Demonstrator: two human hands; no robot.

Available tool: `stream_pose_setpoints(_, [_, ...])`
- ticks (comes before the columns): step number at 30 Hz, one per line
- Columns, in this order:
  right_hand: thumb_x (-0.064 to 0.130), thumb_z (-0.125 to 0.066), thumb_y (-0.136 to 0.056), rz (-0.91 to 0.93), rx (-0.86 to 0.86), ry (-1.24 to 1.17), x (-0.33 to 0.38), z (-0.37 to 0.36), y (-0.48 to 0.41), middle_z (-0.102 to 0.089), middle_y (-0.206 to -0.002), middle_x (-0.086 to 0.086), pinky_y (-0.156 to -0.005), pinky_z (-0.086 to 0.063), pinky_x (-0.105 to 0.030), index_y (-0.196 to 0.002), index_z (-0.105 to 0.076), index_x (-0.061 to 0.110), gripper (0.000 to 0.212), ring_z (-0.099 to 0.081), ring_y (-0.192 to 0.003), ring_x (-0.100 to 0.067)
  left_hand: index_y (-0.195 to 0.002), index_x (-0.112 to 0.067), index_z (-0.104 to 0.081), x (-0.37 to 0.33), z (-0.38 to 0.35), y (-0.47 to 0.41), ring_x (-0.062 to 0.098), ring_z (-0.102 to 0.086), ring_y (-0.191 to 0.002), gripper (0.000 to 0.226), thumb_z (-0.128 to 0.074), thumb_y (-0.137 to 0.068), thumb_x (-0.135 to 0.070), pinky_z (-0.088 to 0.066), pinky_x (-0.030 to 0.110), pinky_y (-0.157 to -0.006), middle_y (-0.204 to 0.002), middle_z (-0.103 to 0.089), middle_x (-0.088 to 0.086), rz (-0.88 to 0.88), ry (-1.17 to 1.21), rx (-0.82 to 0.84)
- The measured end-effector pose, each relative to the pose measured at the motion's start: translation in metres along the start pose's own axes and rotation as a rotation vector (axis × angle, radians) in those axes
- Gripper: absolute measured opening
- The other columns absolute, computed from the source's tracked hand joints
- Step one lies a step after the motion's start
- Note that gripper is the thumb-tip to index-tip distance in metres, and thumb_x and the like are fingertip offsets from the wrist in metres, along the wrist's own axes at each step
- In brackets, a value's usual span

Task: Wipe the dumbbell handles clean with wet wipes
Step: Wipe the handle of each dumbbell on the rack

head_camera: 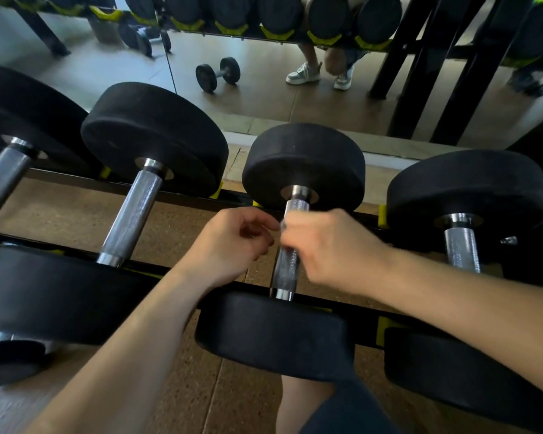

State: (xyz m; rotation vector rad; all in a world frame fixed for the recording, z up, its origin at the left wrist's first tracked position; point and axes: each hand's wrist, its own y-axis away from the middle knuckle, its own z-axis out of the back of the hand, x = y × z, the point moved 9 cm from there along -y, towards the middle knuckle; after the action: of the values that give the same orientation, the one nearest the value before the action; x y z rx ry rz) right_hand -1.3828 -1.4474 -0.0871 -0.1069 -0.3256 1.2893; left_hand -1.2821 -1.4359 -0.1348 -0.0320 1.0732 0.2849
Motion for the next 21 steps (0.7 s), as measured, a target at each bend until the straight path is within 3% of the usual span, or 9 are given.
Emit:
stream_pose_setpoints(2, [0.007,-0.054,-0.076,0.001,0.056,-0.113,0.013,-0.008,0.009,-0.051,-0.074,-0.001,-0.050,-0.047,-0.035,-0.076,-0.068,0.012,0.015,-0.055,-0.061,-0.026,-0.099,-0.018,-0.070,0.000,-0.003,0.000,0.013,-0.066,-0.069,0.023,-0.063,-0.087,0.001,-0.053,0.023,-0.067,-0.081,-0.072,0.003,0.012,0.017,0.037])
stream_pose_setpoints(4, [0.008,-0.062,-0.081,-0.045,0.094,-0.215,0.009,-0.013,0.009,-0.050,-0.079,0.006,-0.061,-0.049,-0.037,-0.088,-0.071,0.016,0.014,-0.055,-0.072,-0.019,-0.100,-0.020,-0.070,0.001,-0.004,0.001,0.018,-0.069,-0.074,0.024,-0.062,-0.088,-0.001,-0.056,0.031,-0.074,-0.081,-0.073,0.003,0.018,0.021,0.046])
stream_pose_setpoints(6, [0.013,-0.071,-0.080,-0.111,0.104,-0.309,0.001,-0.015,0.008,-0.054,-0.085,0.006,-0.069,-0.047,-0.030,-0.097,-0.071,0.017,0.017,-0.054,-0.078,-0.011,-0.097,-0.021,-0.070,0.000,-0.003,0.001,0.025,-0.070,-0.080,0.026,-0.058,-0.087,-0.001,-0.058,0.039,-0.079,-0.080,-0.074,0.006,0.008,0.026,0.032])
stream_pose_setpoints(9, [0.018,-0.077,-0.078,-0.193,0.095,-0.375,-0.006,-0.019,0.012,-0.061,-0.088,0.002,-0.066,-0.041,-0.013,-0.092,-0.076,0.015,0.014,-0.052,-0.073,-0.002,-0.095,-0.020,-0.069,-0.001,-0.001,0.004,0.016,-0.069,-0.074,0.025,-0.057,-0.088,0.001,-0.056,0.030,-0.072,-0.084,-0.073,0.008,0.011,0.065,0.021])
stream_pose_setpoints(12, [0.022,-0.077,-0.079,-0.260,0.090,-0.396,-0.010,-0.022,0.019,-0.063,-0.087,0.003,-0.068,-0.045,-0.018,-0.084,-0.078,0.016,0.008,-0.056,-0.076,-0.006,-0.094,-0.022,-0.069,0.000,-0.003,0.005,0.008,-0.065,-0.067,0.020,-0.060,-0.090,-0.005,-0.053,0.024,-0.065,-0.082,-0.072,0.003,0.013,0.075,0.034])
stream_pose_setpoints(15, [0.021,-0.079,-0.078,-0.394,-0.089,-0.404,-0.031,-0.012,0.019,-0.062,-0.081,0.008,-0.071,-0.050,-0.031,-0.079,-0.077,0.020,0.002,-0.058,-0.075,-0.008,-0.093,-0.022,-0.070,0.000,-0.004,0.006,0.005,-0.064,-0.064,0.018,-0.060,-0.092,-0.007,-0.052,0.018,-0.061,-0.079,-0.072,0.000,-0.003,0.077,0.049])
stream_pose_setpoints(18, [0.016,-0.075,-0.081,-0.539,-0.330,-0.364,-0.057,0.007,0.017,-0.060,-0.081,0.008,-0.068,-0.052,-0.030,-0.081,-0.076,0.018,0.003,-0.058,-0.073,-0.006,-0.095,-0.022,-0.069,0.001,-0.004,0.005,0.006,-0.066,-0.067,0.017,-0.059,-0.092,-0.009,-0.052,0.016,-0.061,-0.081,-0.072,0.001,-0.003,0.087,0.040])
stream_pose_setpoints(21, [0.012,-0.067,-0.086,-0.477,-0.382,-0.103,-0.049,0.018,0.006,-0.060,-0.080,-0.001,-0.059,-0.051,-0.035,-0.079,-0.074,0.011,0.010,-0.057,-0.068,-0.014,-0.099,-0.023,-0.068,-0.001,-0.005,0.003,0.006,-0.066,-0.067,0.018,-0.059,-0.092,-0.009,-0.051,0.017,-0.061,-0.082,-0.072,0.002,-0.008,0.100,0.027])
